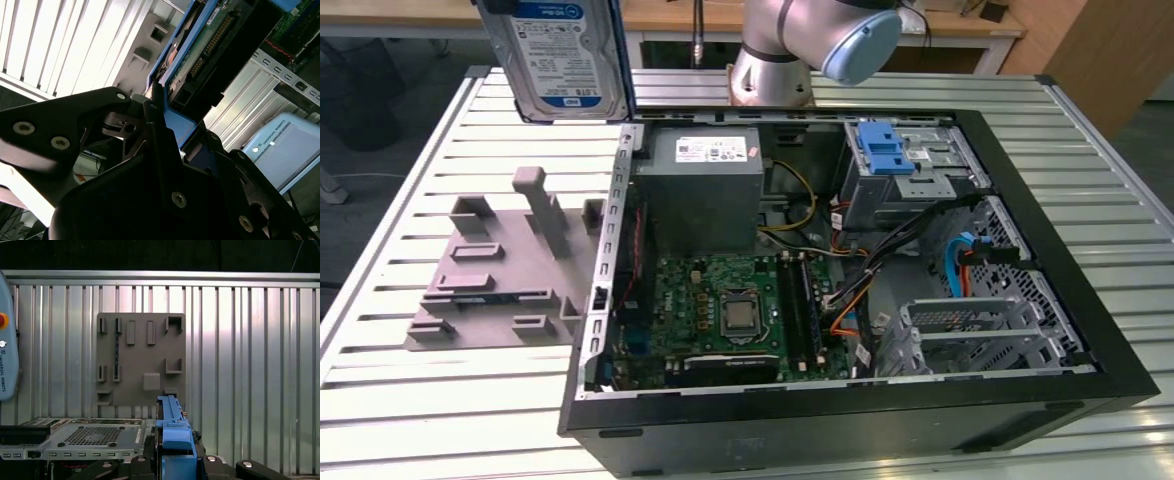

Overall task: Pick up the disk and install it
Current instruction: 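Pick up the disk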

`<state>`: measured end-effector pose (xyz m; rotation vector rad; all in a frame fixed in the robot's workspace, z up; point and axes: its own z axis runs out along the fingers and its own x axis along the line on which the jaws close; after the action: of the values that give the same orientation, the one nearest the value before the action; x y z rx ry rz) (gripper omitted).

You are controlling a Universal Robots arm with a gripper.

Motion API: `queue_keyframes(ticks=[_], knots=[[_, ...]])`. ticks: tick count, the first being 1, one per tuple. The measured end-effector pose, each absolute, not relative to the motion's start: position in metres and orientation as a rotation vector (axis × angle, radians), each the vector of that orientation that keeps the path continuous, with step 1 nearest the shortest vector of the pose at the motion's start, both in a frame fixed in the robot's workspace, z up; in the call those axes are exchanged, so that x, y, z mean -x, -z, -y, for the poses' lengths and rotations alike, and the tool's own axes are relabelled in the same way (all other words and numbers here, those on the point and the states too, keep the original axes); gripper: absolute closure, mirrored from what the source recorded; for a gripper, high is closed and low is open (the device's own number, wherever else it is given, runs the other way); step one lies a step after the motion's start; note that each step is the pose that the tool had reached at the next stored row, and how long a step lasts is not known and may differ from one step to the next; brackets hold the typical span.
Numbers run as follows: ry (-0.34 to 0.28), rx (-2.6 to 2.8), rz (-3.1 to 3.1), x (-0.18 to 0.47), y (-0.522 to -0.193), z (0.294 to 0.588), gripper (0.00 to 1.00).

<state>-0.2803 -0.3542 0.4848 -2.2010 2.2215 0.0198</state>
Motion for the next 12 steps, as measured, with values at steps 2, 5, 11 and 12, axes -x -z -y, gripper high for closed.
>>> queue_keyframes(ticks=[2, 5, 11, 12], knots=[[-0.02, 2.201, -2.221, 0.2786, -0.4848, 0.3542, 0.64], [-0.02, 2.201, -2.222, 0.278, -0.4848, 0.3542, 0.64], [-0.02, 2.201, -2.221, 0.2765, -0.4848, 0.3541, 0.64], [-0.02, 2.201, -2.221, 0.2761, -0.4848, 0.3542, 0.64]])
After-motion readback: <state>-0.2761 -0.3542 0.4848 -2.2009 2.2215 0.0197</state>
